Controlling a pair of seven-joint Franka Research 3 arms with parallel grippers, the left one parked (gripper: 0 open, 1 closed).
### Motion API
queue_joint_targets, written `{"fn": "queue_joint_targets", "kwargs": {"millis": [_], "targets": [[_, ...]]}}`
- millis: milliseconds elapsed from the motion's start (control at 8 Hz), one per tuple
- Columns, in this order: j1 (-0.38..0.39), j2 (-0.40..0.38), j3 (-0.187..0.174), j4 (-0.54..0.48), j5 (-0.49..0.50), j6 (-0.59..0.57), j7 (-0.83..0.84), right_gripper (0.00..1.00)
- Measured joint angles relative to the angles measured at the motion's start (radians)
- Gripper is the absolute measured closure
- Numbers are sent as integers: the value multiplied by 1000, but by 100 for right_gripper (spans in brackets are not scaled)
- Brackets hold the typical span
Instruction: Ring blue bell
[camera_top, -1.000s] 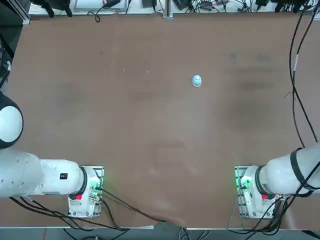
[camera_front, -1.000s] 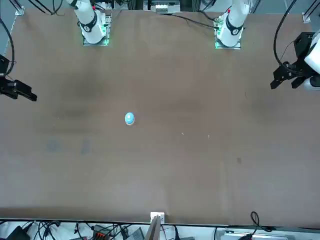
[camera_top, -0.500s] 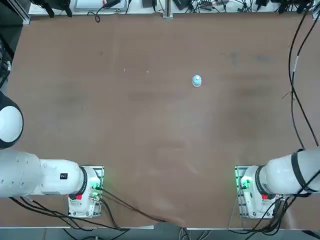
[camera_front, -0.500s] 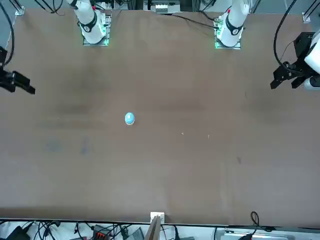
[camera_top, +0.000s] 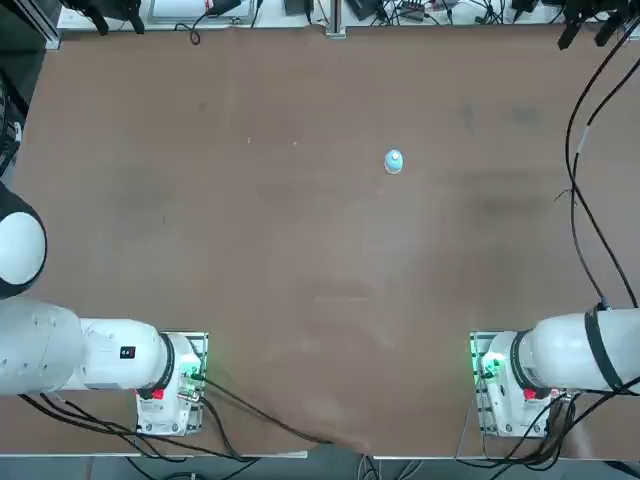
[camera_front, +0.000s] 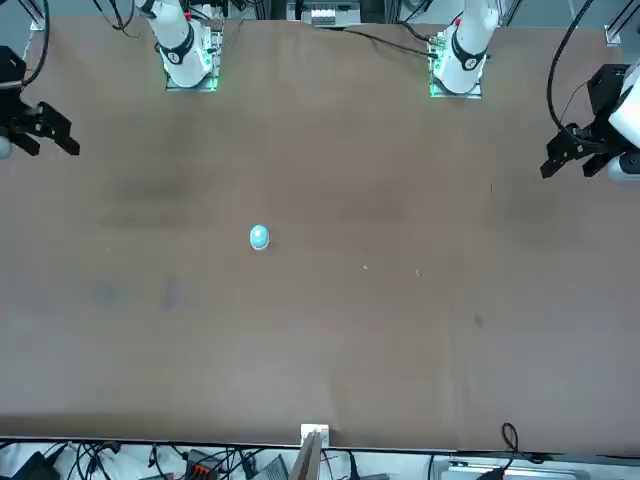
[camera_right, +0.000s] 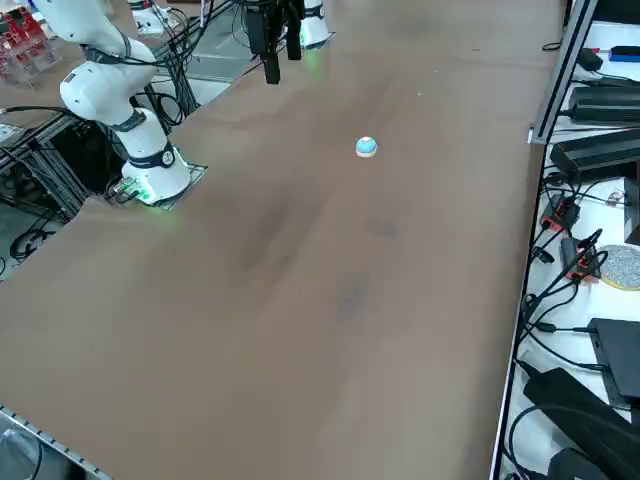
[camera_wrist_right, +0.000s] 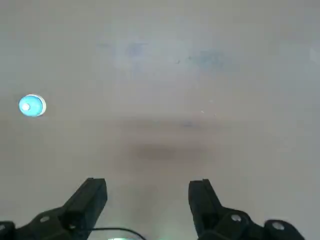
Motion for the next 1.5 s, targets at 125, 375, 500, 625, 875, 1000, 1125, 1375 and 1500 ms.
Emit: {"fn": "queue_joint_targets", "kwargs": {"millis": [125,375,500,625,875,1000,1125,1375,1500], "targets": [[0,2,1,0,0,0,-2,0],[0,3,1,5,-2,6,-3,0],[-1,8,0,18,-2,6,-3,0],[-2,20,0,41,-2,-11,-4,0],[-4,55,-4,92,-4,-45,-7,0],[-5,72,-6,106,-5,-48,-8,0],[-4,84,-6,113,-5,-49,-9,0],[-4,94,-6,123,-5,-49,-9,0],[-4,95,-6,130,-5,-49,-9,0]]}}
